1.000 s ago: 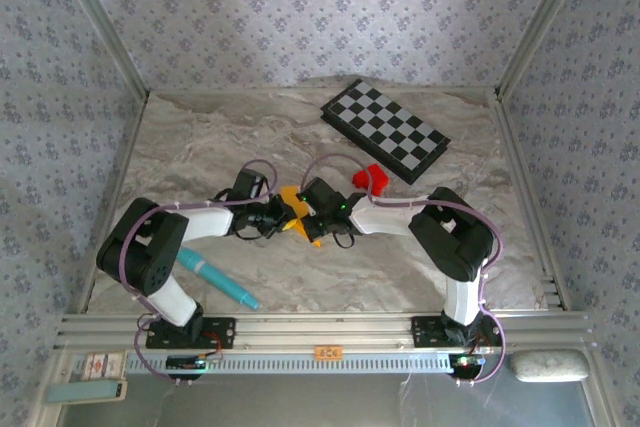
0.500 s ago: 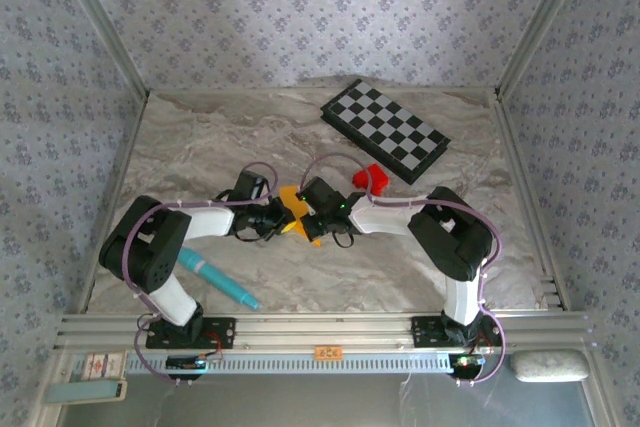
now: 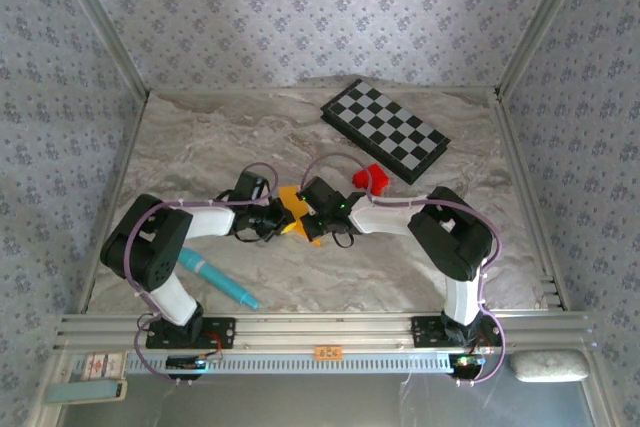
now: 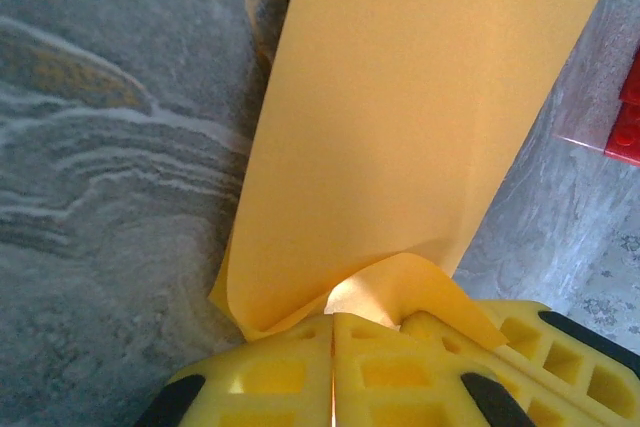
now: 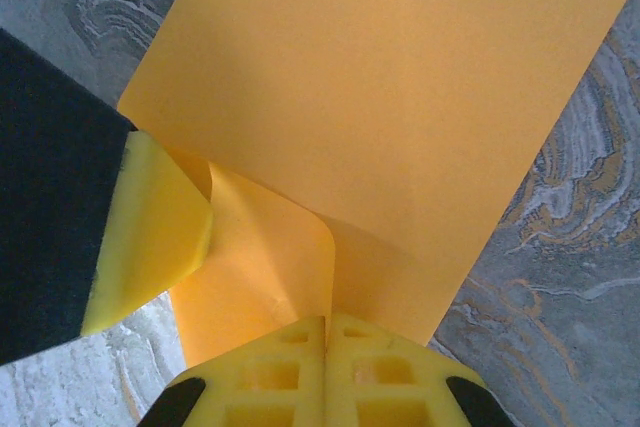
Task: Fold a paper plane with a square sheet of paper (pick it up from the middle)
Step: Third fold the triangle at the center of the table.
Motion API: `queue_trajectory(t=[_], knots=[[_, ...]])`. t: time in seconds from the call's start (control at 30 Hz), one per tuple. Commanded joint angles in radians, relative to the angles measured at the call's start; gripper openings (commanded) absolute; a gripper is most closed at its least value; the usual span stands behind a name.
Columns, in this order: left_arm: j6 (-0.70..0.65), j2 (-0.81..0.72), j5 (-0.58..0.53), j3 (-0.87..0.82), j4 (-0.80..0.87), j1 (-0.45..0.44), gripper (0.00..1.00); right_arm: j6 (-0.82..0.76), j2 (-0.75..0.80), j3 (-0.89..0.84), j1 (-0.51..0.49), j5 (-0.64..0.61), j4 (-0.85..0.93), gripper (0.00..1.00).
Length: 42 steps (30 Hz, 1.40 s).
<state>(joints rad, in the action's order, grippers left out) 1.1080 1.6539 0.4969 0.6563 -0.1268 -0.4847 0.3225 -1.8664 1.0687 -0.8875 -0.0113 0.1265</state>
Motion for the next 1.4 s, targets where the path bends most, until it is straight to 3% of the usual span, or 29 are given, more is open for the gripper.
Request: queue_trajectory(t=[0.0, 0.17, 0.6, 0.77, 0.9, 1.07, 1.37], knots=[[-0.019, 0.032, -0.022, 0.018, 0.064, -0.005, 0.07, 0.013, -0.039, -0.003, 0.008, 0.007, 0.069, 0.0], [-0.034, 0.04, -0.041, 0.039, 0.14, -0.005, 0.07, 0.022, -0.011, 0.009, 0.015, 0.016, 0.071, 0.0], [-0.051, 0.07, -0.064, 0.067, 0.231, -0.005, 0.04, 0.08, 0.148, 0.064, 0.062, 0.097, 0.186, 0.31], [-0.036, 0.077, -0.065, 0.074, 0.231, -0.004, 0.04, 0.101, 0.171, 0.017, 0.073, 0.262, 0.146, 0.27], [-0.036, 0.084, -0.063, 0.082, 0.233, -0.006, 0.04, 0.104, 0.147, 0.007, 0.069, 0.348, 0.135, 0.15], [-0.035, 0.087, -0.061, 0.087, 0.24, -0.006, 0.04, 0.105, 0.098, 0.019, 0.058, 0.372, 0.144, 0.06], [-0.028, 0.092, -0.054, 0.091, 0.242, -0.009, 0.05, 0.113, 0.013, 0.082, 0.047, 0.355, 0.176, 0.04]])
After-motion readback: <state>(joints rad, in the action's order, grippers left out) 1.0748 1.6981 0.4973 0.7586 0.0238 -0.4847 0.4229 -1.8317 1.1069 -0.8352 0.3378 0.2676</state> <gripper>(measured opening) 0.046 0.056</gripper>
